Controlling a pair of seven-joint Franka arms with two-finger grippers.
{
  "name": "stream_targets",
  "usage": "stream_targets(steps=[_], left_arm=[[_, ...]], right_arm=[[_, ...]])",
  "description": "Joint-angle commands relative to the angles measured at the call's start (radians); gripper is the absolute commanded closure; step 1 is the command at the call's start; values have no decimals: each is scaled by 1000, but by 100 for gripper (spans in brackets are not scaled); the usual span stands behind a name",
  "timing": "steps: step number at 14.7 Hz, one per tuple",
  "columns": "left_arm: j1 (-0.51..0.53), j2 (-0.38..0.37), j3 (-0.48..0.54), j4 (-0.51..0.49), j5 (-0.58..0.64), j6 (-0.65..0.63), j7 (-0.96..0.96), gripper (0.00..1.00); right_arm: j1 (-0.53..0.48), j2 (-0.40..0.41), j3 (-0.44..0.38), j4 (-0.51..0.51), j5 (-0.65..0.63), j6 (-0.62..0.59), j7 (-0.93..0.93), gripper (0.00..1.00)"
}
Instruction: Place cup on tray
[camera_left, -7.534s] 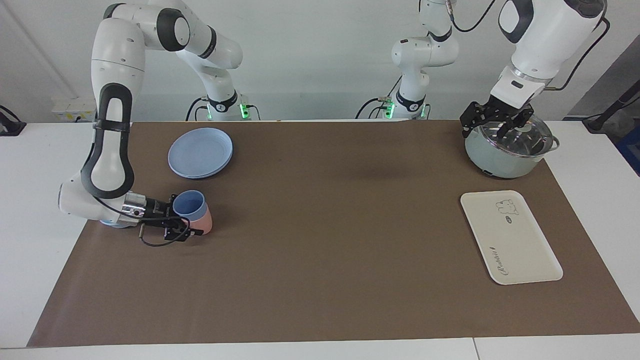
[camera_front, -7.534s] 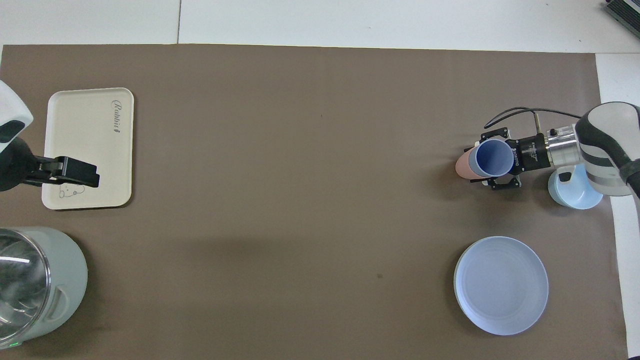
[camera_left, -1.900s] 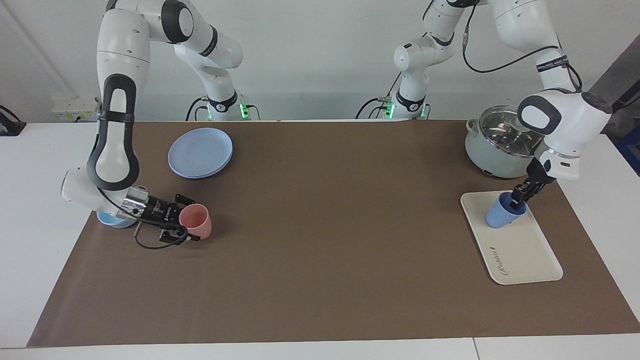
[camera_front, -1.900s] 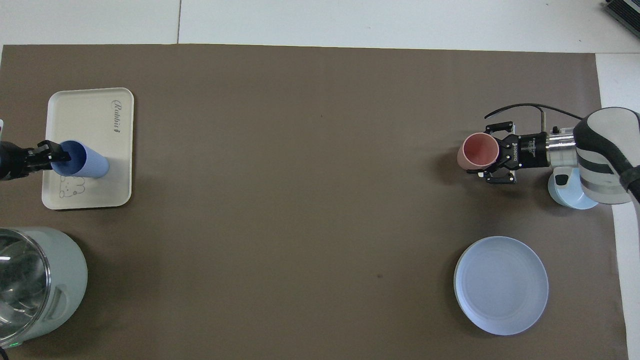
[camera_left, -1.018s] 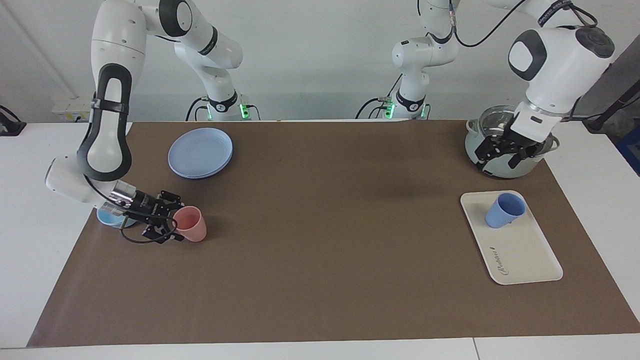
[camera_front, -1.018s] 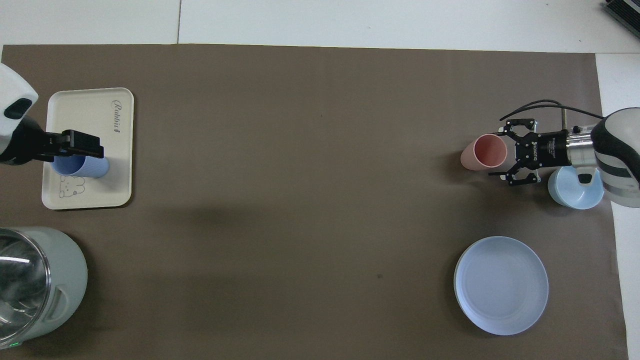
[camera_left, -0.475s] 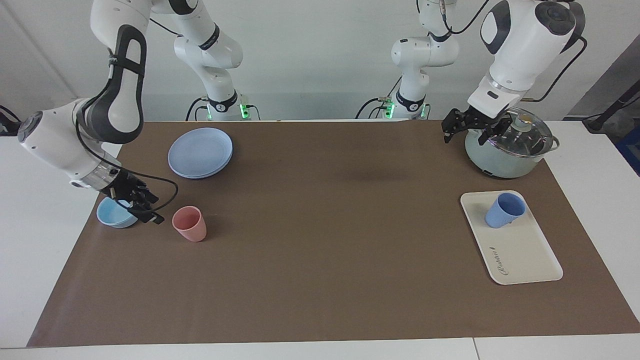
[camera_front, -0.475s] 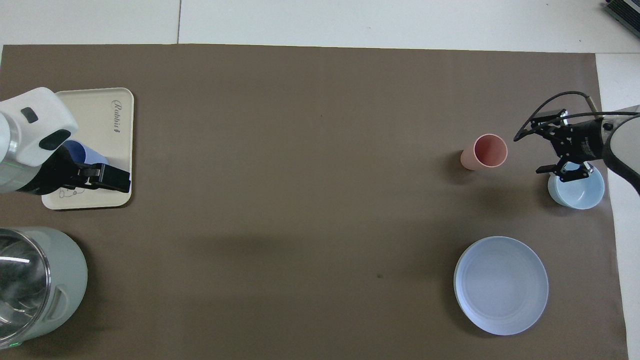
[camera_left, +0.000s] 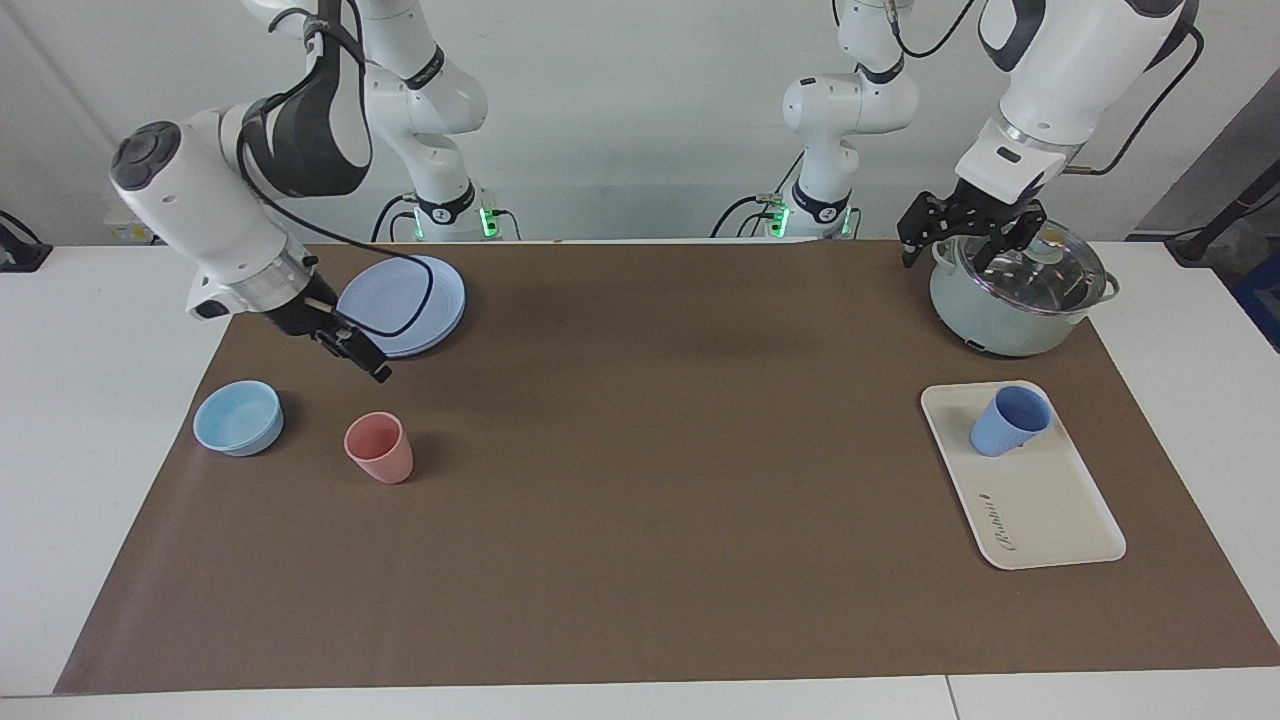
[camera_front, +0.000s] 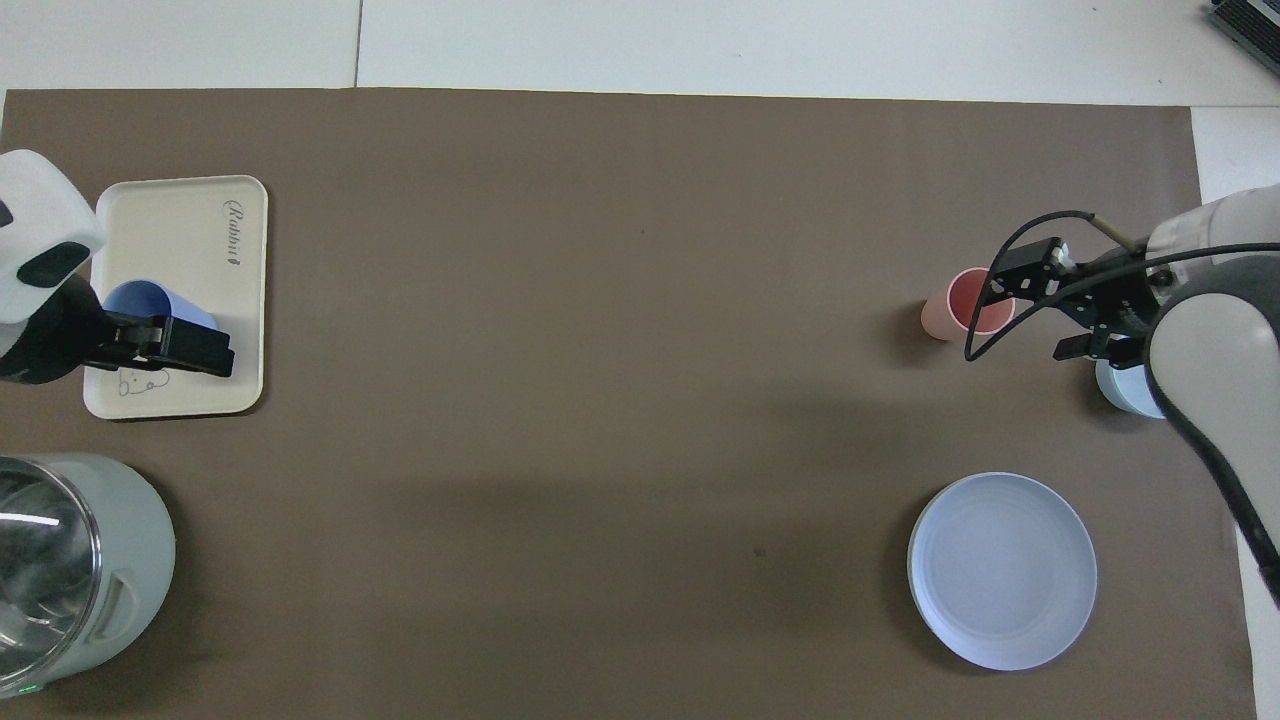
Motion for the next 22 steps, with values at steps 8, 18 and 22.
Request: stream_targets(steps=[8, 18, 22], left_arm=[[12, 21, 13, 79, 72, -78, 19, 0], [15, 25, 19, 94, 61, -74, 21, 0], [15, 45, 18, 129, 56, -82, 21, 0]], right_arm=[[162, -138, 4, -6, -205, -116, -242, 0], [70, -79, -12, 235, -202, -178, -268, 0], [72, -86, -10, 226, -191, -216, -262, 0]])
